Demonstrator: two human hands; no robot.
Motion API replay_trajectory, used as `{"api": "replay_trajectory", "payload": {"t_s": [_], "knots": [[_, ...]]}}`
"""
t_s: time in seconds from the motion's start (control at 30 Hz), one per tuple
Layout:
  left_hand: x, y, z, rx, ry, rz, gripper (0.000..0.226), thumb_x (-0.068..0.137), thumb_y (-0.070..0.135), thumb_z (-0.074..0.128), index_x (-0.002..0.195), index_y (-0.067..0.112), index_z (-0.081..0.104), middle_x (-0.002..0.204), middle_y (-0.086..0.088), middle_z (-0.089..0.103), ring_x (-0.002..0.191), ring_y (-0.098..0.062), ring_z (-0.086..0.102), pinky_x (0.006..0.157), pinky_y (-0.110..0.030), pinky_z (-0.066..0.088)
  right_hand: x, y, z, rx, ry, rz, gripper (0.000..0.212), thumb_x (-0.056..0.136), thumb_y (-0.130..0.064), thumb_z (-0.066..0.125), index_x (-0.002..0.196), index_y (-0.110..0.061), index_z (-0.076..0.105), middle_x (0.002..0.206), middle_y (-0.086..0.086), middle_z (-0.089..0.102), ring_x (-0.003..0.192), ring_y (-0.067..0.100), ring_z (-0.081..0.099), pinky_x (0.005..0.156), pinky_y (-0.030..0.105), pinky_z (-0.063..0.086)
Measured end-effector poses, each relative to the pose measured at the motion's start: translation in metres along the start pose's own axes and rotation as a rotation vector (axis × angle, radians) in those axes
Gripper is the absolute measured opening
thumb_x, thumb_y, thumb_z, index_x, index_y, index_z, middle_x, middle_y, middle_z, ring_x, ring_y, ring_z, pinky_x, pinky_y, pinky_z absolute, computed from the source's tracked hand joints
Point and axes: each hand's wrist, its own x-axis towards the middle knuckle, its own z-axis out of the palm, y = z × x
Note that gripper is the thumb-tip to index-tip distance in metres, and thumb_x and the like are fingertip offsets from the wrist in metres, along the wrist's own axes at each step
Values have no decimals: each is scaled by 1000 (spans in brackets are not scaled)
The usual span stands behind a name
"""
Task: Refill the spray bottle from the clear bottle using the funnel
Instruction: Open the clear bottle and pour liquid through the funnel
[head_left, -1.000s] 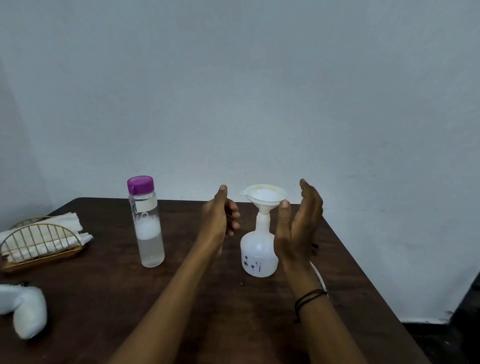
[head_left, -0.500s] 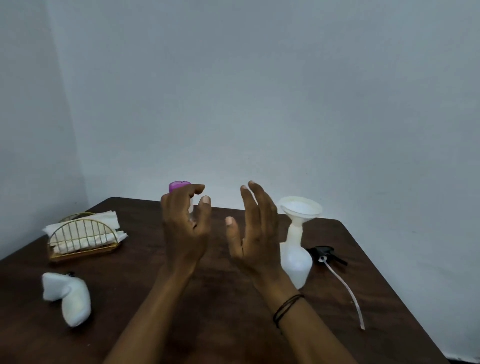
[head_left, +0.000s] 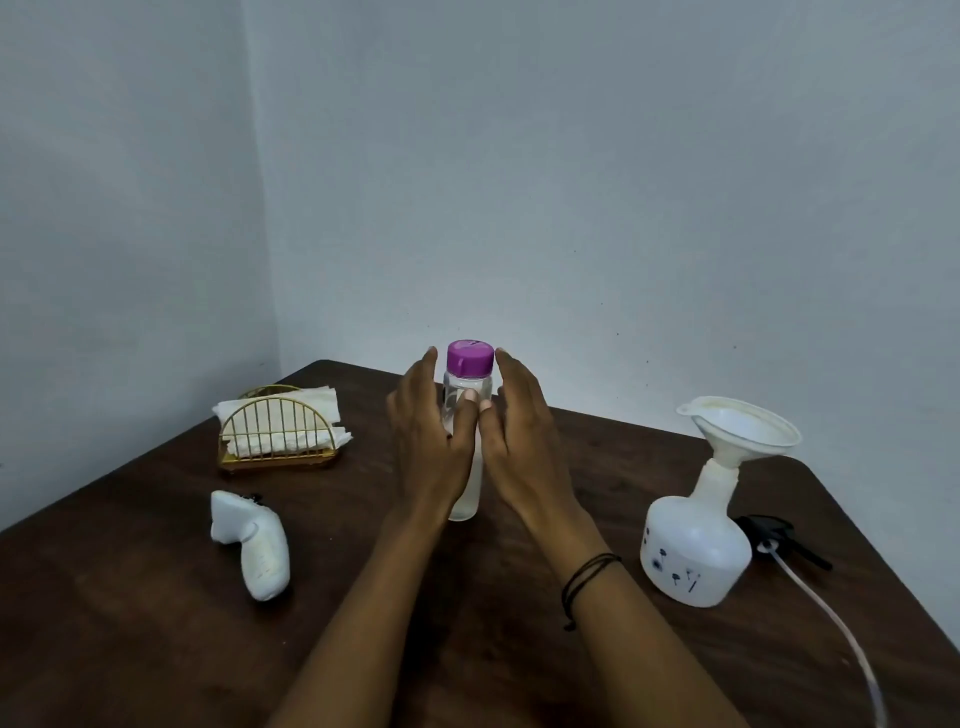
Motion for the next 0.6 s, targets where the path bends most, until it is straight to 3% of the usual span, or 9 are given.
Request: {"api": "replay_trajectory", "payload": {"t_s": [0.1,0.2,0.27,0.33,0.47,0.6], "knots": [[2,-1,-1,-58,-52,10,59,94,42,47,149,23,36,142,2,51,128,-14,44,90,-19,35,5,1,4,69,-26,46,49,105,-25,41,153,-26,30,153,-4,43,130,12,51,103,24,47],[4,4,-1,-199,-108,70,46,95,30,58,139,31,44,119,20,60,109,3,58,85,-9,45,7,2,5,126,-47,100,51,105,-33,39,154,-30,26,152,-5,44,129,14,53,103,39,52],[4,7,-2,-236,-104,82,44,94,24,62,133,38,45,115,24,61,106,4,61,83,-8,47,8,0,3,149,-44,111,53,104,-42,43,153,-31,27,150,-5,46,128,14,54,101,41,53],[3,8,0,-233,-93,89,44,90,31,63,131,37,47,116,18,62,108,-3,62,85,-13,50,8,-3,-1,169,-30,115,57,100,-48,49,151,-29,32,145,-5,50,125,13,55,99,39,54],[-3,8,5,-188,-82,110,49,86,45,57,132,28,52,118,10,65,108,-14,63,86,-38,57,8,-8,-8,172,27,132,62,91,-55,61,144,-29,39,129,-13,51,110,7,57,88,26,54],[-13,20,8,-206,-61,110,38,86,45,57,123,39,51,110,16,65,102,-13,64,82,-45,56,7,-10,-16,137,114,136,66,83,-51,73,137,-22,47,129,-5,52,106,6,54,77,8,44]]}}
